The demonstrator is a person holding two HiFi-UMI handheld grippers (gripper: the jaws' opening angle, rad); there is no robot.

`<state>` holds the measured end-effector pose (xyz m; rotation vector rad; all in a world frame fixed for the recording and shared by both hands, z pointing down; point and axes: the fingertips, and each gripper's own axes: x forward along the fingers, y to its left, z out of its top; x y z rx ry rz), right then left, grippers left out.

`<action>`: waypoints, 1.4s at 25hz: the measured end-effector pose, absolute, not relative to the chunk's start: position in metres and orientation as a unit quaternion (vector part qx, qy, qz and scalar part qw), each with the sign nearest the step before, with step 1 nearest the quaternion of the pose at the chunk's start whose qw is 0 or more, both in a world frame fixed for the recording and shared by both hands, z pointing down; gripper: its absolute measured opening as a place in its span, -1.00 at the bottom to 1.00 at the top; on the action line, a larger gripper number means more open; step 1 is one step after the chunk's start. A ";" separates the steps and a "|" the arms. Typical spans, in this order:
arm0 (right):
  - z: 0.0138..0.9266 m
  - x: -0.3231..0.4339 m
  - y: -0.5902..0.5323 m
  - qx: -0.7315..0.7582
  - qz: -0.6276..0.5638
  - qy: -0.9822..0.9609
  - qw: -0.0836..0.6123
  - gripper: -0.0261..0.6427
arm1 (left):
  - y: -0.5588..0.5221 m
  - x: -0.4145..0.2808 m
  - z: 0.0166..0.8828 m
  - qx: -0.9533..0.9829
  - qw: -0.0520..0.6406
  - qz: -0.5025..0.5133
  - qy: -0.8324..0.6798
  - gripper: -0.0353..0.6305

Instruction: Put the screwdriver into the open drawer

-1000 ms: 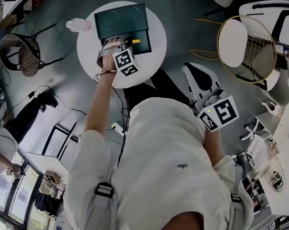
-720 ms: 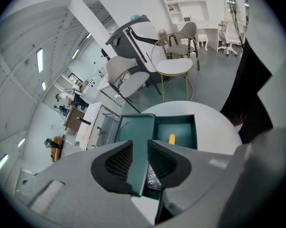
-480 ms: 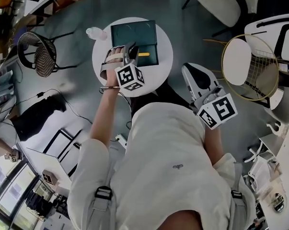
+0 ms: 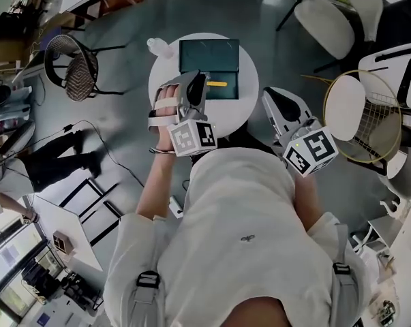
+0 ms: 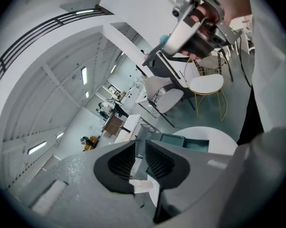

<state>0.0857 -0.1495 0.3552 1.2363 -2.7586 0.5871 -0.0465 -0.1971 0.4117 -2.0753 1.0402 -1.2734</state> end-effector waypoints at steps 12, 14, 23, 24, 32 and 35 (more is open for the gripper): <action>0.350 0.053 -0.144 0.354 0.182 -0.916 0.045 -0.90 | -0.177 -0.068 0.375 -0.749 0.232 -0.431 0.447 -0.84; 0.351 0.052 -0.146 0.351 0.183 -0.917 0.045 -0.90 | -0.175 -0.071 0.374 -0.747 0.227 -0.429 0.454 -0.85; 0.361 0.042 -0.142 0.314 0.198 -0.927 0.061 -0.90 | -0.153 -0.081 0.375 -0.758 0.149 -0.401 0.493 -0.86; 0.362 0.041 -0.142 0.312 0.198 -0.927 0.062 -0.90 | -0.150 -0.083 0.375 -0.761 0.135 -0.394 0.498 -0.86; 0.363 0.039 -0.131 0.334 0.201 -0.919 0.051 -0.90 | -0.127 -0.093 0.370 -0.800 0.036 -0.318 0.508 -0.86; 0.357 0.037 -0.122 0.348 0.198 -0.915 0.045 -0.90 | -0.116 -0.093 0.367 -0.814 0.020 -0.298 0.497 -0.86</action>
